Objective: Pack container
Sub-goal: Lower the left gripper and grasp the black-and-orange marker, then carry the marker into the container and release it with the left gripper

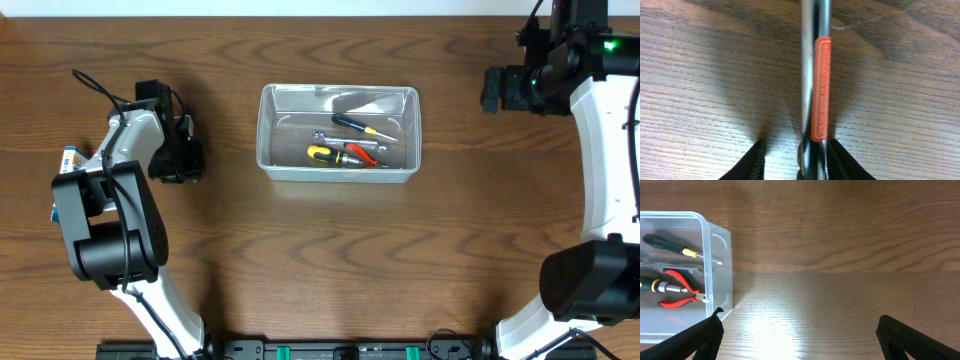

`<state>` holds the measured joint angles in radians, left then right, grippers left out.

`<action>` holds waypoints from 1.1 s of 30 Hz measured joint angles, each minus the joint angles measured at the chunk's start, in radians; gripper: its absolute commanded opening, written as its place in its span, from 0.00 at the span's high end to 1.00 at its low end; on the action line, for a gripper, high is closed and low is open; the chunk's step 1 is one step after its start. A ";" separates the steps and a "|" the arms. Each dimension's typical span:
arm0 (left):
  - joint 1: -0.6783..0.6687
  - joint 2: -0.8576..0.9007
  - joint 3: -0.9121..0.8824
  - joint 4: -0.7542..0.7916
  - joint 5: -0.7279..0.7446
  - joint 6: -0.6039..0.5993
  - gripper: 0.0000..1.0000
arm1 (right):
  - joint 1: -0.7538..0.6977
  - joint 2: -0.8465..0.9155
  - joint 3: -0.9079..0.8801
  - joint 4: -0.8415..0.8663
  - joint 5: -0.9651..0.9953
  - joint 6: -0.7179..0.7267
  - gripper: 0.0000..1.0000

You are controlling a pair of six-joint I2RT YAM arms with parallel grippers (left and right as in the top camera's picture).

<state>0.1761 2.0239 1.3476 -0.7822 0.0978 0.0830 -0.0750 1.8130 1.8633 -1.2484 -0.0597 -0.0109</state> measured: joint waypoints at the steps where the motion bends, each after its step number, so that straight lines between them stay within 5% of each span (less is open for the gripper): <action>1: 0.000 0.000 0.000 0.000 0.000 -0.001 0.74 | 0.000 0.000 0.000 0.000 0.000 0.000 0.01; 15: 0.000 0.000 0.000 0.000 0.008 -0.008 0.94 | 0.000 0.000 0.000 0.000 0.000 0.000 0.01; 33: -0.005 -0.047 0.018 -0.089 0.012 -0.027 0.94 | 0.000 0.000 0.000 0.000 0.000 0.000 0.01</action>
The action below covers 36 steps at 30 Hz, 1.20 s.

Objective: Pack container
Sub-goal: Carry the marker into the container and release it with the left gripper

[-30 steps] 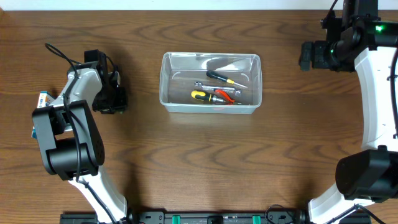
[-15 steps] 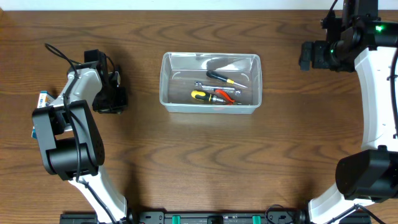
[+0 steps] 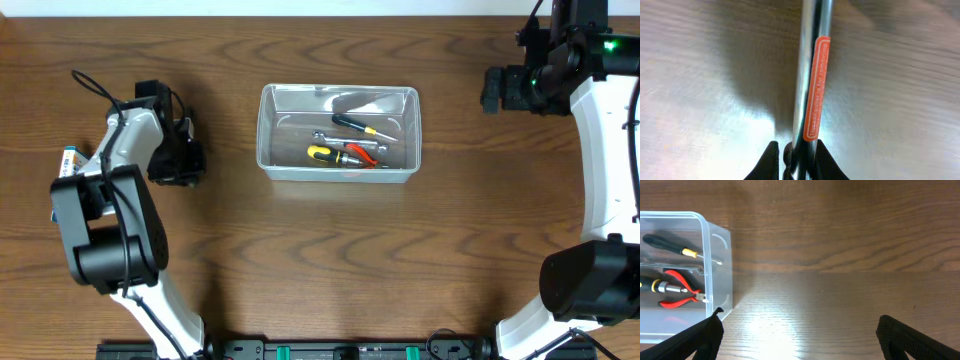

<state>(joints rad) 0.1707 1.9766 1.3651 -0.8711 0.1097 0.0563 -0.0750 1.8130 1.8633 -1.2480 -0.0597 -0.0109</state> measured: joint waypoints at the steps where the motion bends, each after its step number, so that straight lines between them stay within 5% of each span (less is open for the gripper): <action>1: -0.004 -0.026 0.007 -0.010 -0.001 0.000 0.94 | 0.000 0.000 0.000 0.000 0.000 0.000 0.01; 9: -0.145 -0.391 0.068 0.006 -0.003 0.041 0.94 | 0.000 0.000 0.000 0.000 0.000 0.000 0.01; 15: -0.402 -0.513 0.079 0.043 0.005 0.301 0.94 | 0.000 0.000 0.000 0.000 0.000 0.000 0.01; 23: -0.589 -0.392 0.079 0.141 0.016 0.600 0.94 | 0.000 0.000 0.000 0.000 0.000 0.000 0.01; 36: -0.600 -0.016 0.079 0.180 0.015 0.678 0.93 | 0.000 0.000 0.000 0.000 0.000 0.000 0.01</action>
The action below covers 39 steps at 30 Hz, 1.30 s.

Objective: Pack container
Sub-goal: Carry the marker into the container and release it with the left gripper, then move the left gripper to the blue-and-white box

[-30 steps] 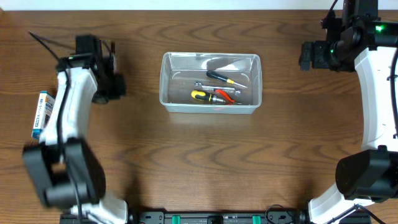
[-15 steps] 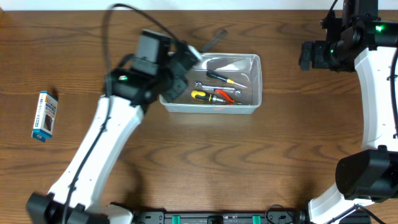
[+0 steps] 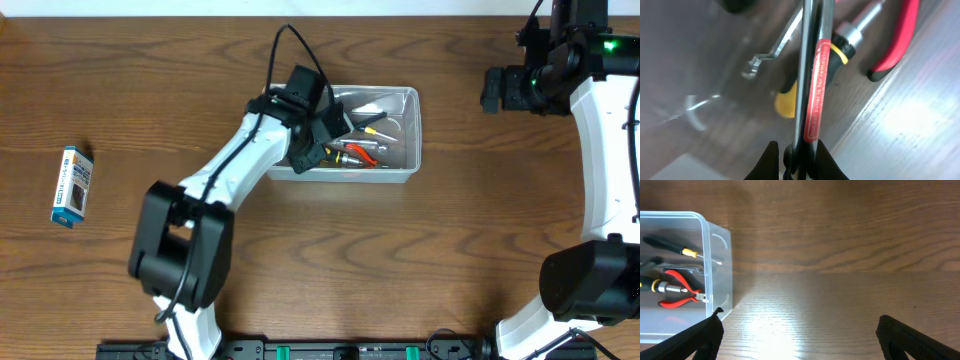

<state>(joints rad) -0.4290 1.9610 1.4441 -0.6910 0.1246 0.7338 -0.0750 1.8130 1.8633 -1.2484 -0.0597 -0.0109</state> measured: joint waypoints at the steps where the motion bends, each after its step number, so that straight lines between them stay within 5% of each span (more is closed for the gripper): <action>1: 0.001 0.011 0.000 0.000 0.000 0.000 0.92 | 0.000 0.000 0.000 0.000 0.000 0.000 0.01; 4: 0.001 0.024 0.000 0.002 -0.001 0.007 0.49 | 0.000 0.000 0.000 0.000 0.000 0.000 0.01; 7: 0.001 0.023 0.000 0.005 -0.001 0.004 0.37 | 0.000 0.000 0.000 0.000 0.000 0.000 0.01; 17: 0.003 -0.027 0.000 0.002 -0.056 -0.011 0.24 | 0.000 0.000 0.000 0.000 0.000 0.000 0.01; 22: 0.034 -0.216 0.019 -0.003 -0.155 -0.090 0.02 | 0.000 0.000 0.000 0.000 0.000 0.000 0.01; 24: 0.071 -0.304 0.039 -0.011 -0.198 -0.146 0.02 | 0.000 0.000 0.000 0.000 0.000 0.000 0.01; 31: 0.391 -0.579 0.075 -0.158 -0.284 -0.325 0.02 | 0.000 0.000 0.000 0.000 0.000 0.000 0.01; 39: 0.808 -0.558 0.076 -0.245 -0.217 -0.382 0.02 | 0.000 0.000 0.000 0.000 0.000 0.000 0.01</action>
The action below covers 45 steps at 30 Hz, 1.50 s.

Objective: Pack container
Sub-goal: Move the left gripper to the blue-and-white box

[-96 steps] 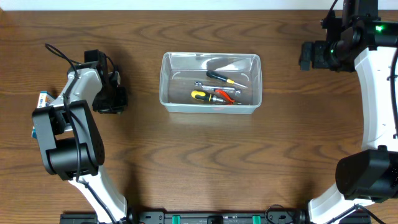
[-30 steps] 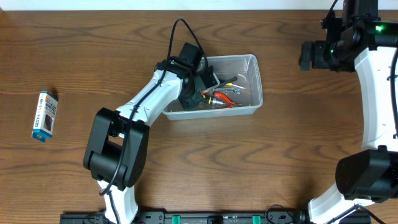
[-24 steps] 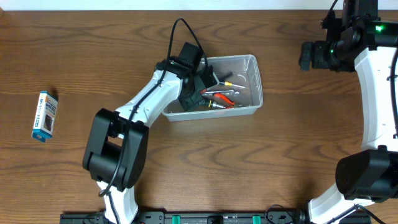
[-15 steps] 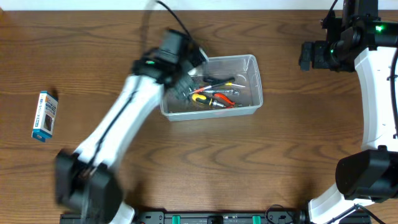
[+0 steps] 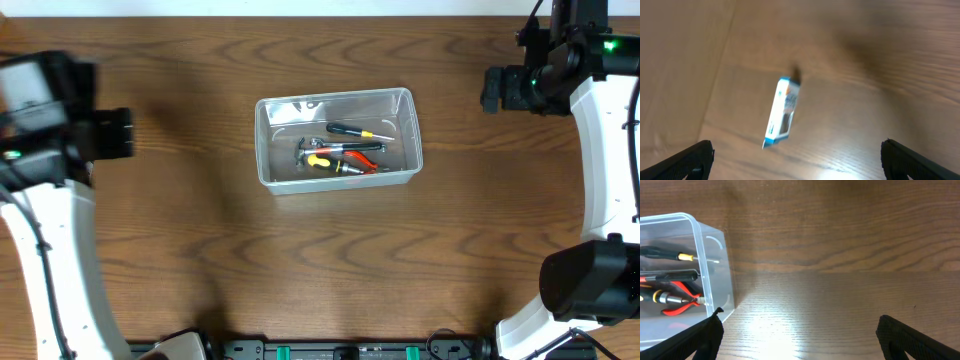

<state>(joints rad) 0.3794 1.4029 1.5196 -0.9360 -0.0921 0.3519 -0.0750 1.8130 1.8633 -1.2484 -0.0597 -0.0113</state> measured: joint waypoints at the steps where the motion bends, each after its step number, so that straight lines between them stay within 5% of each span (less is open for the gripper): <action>1: 0.046 0.014 0.000 0.000 0.028 -0.006 0.02 | 0.000 0.000 0.000 0.000 0.000 0.000 0.01; 8: 0.255 0.167 0.000 -0.008 0.142 -0.019 0.02 | 0.000 0.000 0.000 -0.003 0.000 -0.003 0.01; 15: 0.298 0.315 0.000 -0.024 0.241 0.032 0.02 | 0.000 0.000 0.000 -0.008 0.000 -0.004 0.01; 23: 0.298 0.485 0.255 -0.335 0.364 0.101 0.02 | 0.000 0.000 0.000 -0.008 0.000 -0.007 0.01; 31: 0.298 0.558 0.610 -0.372 0.353 0.093 0.02 | 0.000 0.000 0.000 0.003 0.000 -0.007 0.01; 45: 0.298 0.724 0.635 -0.342 0.211 0.157 0.02 | 0.000 0.000 0.000 0.003 0.000 -0.007 0.01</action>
<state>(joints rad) 0.6773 2.1269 2.1548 -1.2781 0.1192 0.5091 -0.0750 1.8130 1.8629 -1.2449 -0.0597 -0.0185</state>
